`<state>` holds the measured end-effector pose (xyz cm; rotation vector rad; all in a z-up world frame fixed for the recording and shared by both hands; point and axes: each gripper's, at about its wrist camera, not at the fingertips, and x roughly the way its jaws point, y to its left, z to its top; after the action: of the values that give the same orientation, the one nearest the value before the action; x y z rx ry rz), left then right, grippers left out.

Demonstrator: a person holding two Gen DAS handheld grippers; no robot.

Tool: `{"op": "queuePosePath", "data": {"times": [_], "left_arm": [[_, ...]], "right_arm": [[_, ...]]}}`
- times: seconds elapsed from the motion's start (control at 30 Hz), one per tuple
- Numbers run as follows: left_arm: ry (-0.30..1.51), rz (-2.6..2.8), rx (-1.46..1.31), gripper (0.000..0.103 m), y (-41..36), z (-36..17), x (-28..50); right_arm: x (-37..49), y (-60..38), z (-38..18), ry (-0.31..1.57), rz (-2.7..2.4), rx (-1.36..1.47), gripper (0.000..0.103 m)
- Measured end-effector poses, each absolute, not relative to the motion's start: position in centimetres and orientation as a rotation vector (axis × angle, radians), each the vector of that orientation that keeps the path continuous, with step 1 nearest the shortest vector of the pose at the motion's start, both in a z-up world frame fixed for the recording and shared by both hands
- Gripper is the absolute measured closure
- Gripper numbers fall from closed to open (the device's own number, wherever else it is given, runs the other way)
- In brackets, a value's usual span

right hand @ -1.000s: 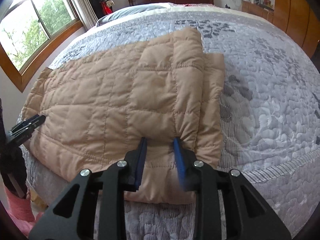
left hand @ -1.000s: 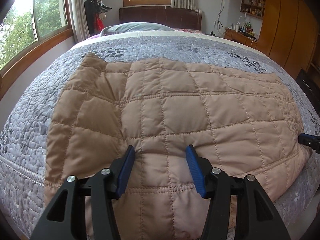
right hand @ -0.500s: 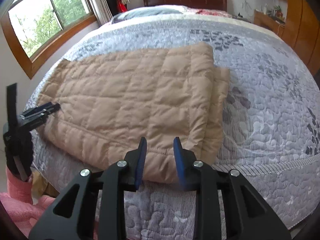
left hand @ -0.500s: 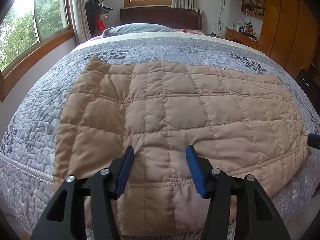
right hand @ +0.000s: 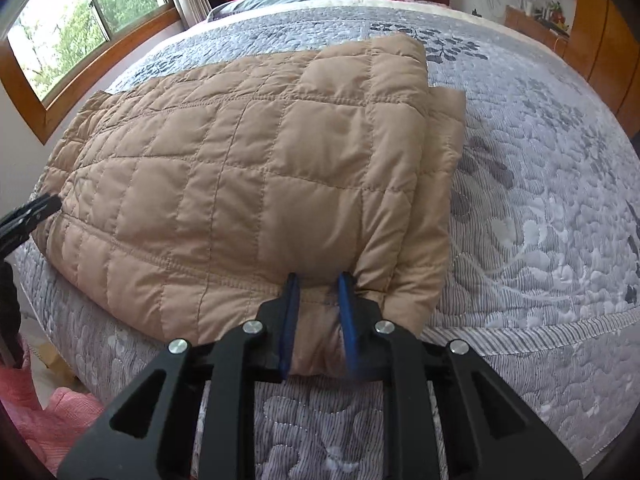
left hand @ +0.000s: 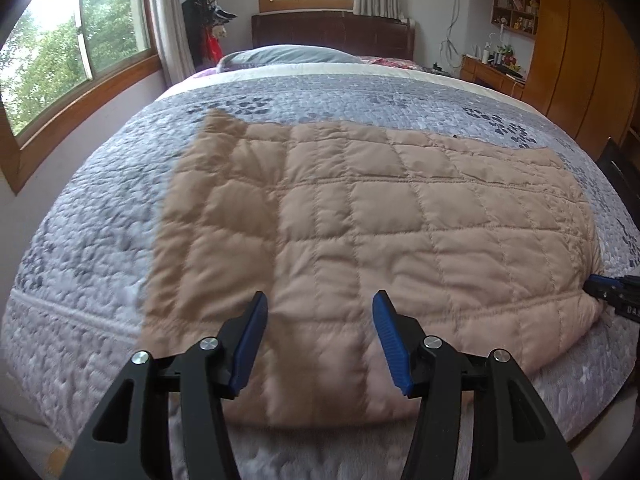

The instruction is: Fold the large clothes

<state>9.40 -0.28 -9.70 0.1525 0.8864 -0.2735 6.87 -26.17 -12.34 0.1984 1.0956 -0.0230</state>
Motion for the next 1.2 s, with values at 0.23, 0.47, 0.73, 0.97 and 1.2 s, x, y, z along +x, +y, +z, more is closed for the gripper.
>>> {"op": "queuePosePath", "data": {"times": [0.23, 0.47, 0.73, 0.97, 1.2], "left_arm": [[0.93, -0.184, 0.094, 0.043, 3.8, -9.0, 6.9], [1.013, -0.196, -0.097, 0.04, 6.6, -10.6, 6.5], [1.061, -0.235, -0.425, 0.04, 9.9, -13.4, 9.5], [1.038, -0.252, -0.582, 0.039, 10.7, -14.4, 10.5], [0.992, -0.261, -0.732, 0.039, 12.1, -15.1, 11.0]], "right_arm": [[6.9, -26.9, -12.2, 1.106, 0.005, 0.242, 0.085], [7.1, -27.1, -12.2, 1.112, 0.007, 0.244, 0.085], [7.0, -27.1, -12.2, 1.11, 0.013, 0.252, 0.085], [7.1, -27.4, -12.3, 1.111, 0.023, 0.255, 0.085], [7.1, -27.4, -12.3, 1.113, 0.03, 0.263, 0.085]]}}
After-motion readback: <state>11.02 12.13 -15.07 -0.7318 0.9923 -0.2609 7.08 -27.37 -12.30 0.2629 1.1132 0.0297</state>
